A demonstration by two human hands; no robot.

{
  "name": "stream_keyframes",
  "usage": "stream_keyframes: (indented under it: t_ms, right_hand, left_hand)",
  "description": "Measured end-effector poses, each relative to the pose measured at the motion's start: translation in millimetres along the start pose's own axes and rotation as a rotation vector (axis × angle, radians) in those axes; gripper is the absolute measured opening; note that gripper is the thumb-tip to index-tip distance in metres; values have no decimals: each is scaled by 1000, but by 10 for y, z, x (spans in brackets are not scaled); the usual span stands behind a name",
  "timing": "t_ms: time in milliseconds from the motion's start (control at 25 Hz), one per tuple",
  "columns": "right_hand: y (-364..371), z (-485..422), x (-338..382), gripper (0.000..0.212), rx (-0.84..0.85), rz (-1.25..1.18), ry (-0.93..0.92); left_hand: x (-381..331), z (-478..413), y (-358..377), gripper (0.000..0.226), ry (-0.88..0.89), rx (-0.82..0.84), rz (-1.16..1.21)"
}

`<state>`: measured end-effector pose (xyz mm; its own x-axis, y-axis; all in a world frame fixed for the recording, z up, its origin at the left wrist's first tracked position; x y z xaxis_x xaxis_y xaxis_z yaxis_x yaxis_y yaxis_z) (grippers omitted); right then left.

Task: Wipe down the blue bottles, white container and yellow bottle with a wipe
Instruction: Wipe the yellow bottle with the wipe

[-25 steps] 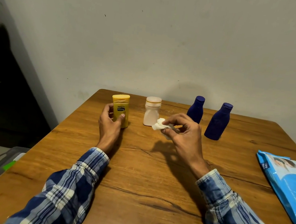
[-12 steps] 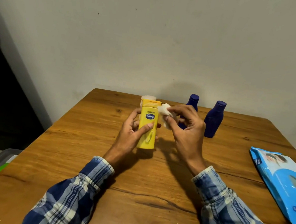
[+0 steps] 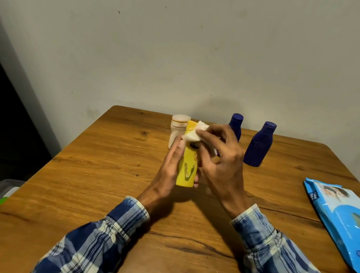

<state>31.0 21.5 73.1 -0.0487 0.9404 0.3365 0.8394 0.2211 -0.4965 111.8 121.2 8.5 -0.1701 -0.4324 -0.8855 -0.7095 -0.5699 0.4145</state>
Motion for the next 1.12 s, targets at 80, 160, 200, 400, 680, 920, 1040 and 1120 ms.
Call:
stream_keyframes:
  t_ms: [80, 160, 200, 400, 680, 920, 1040, 1120]
  right_hand:
    - [108, 69, 186, 26, 139, 16, -191]
    - [89, 51, 168, 25, 98, 26, -175]
    - [32, 22, 88, 25, 12, 21, -74]
    - [80, 67, 207, 32, 59, 106, -175]
    - [-39, -3, 188, 28, 11, 88, -107]
    - [-121, -98, -95, 23, -52, -45, 91]
    - [-4, -7, 126, 24, 66, -35, -67]
    - [89, 79, 278, 25, 158, -7, -235]
  left_hand:
    - [18, 21, -24, 76, -33, -23, 75]
    - [4, 36, -36, 70, -28, -65, 63]
    - [2, 34, -17, 67, -29, -70, 23]
    - [44, 96, 37, 70, -23, -70, 97]
    - [63, 107, 113, 67, 3, -31, 81]
    - [-89, 1, 10, 64, 34, -52, 172]
    - [-39, 9, 6, 63, 29, -26, 293]
    - [-39, 18, 3, 63, 30, -7, 369]
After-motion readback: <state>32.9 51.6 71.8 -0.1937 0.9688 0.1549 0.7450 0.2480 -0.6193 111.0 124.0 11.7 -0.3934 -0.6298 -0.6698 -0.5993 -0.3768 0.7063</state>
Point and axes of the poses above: each hand's wrist, its own z-axis away from the middle knuckle, its own y-axis out of the palm, x = y × z, the point moved 5 cm from there along -z, towards the middle knuckle, and after that the axes turned 14 degrees about z, right-handed, at the moved point
